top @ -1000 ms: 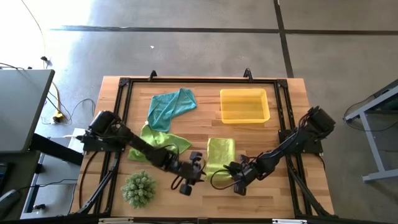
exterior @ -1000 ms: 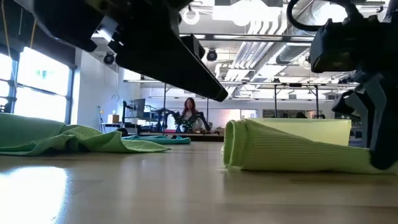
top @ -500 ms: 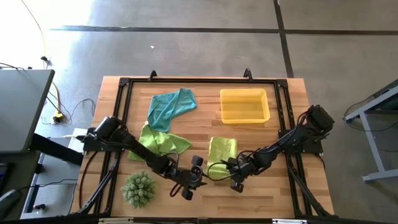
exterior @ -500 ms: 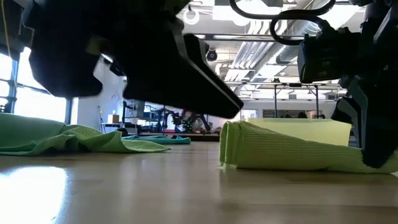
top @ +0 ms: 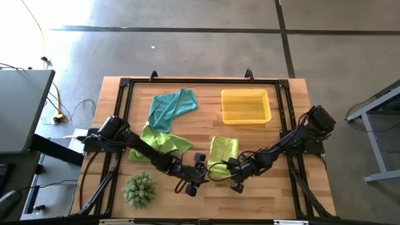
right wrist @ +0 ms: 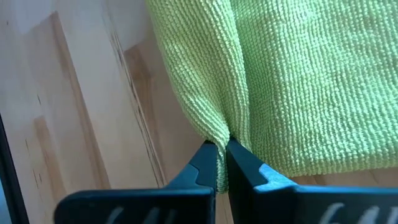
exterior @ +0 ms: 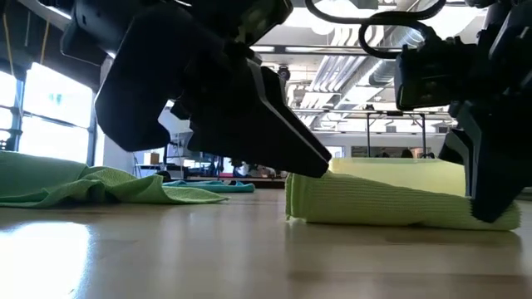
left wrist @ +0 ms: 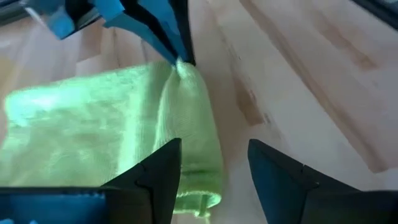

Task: Roll microfiber towels into tight, uniform cylinder then place into a basket
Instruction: Roll the light green towel

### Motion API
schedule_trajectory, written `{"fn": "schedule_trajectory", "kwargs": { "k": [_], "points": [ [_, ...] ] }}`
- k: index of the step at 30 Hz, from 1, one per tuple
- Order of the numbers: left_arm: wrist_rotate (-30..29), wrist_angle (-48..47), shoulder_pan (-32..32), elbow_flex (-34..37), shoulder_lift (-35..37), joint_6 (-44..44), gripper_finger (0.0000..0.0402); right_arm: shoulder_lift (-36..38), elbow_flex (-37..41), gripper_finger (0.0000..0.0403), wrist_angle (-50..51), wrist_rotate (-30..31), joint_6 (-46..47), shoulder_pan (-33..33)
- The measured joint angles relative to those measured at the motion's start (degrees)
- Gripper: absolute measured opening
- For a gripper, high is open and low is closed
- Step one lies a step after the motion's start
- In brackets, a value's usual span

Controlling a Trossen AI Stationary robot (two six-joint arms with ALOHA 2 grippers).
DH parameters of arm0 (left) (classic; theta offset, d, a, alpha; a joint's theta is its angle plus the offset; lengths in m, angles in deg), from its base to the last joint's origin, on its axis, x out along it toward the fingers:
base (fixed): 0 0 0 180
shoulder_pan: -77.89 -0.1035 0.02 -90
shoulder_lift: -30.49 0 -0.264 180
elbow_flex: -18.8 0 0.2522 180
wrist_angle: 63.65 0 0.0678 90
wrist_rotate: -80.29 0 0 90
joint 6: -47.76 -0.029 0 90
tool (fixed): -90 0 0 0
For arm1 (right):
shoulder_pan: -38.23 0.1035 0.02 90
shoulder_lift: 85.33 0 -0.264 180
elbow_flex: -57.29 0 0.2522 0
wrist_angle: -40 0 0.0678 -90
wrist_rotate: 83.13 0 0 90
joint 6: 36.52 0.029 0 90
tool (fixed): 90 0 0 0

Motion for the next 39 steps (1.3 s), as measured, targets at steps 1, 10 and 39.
{"fn": "schedule_trajectory", "kwargs": {
  "k": [1,10,39],
  "points": [
    [0.85,-0.01,-0.09,0.0,-0.01,0.04,0.0177,0.0,0.0,0.0,-0.05,0.0,0.0,-0.02],
    [2.28,-0.8,-1.56,0.11,-2.39,2.94,0.0177,0.0,-0.02,0.0,-0.77,0.12,-0.02,-0.02],
    [23.27,-4.36,-4.72,-0.34,-3.16,52.97,0.0037,0.11,-0.06,0.0006,-4.62,1.95,-2.91,-0.35]
  ]
}}
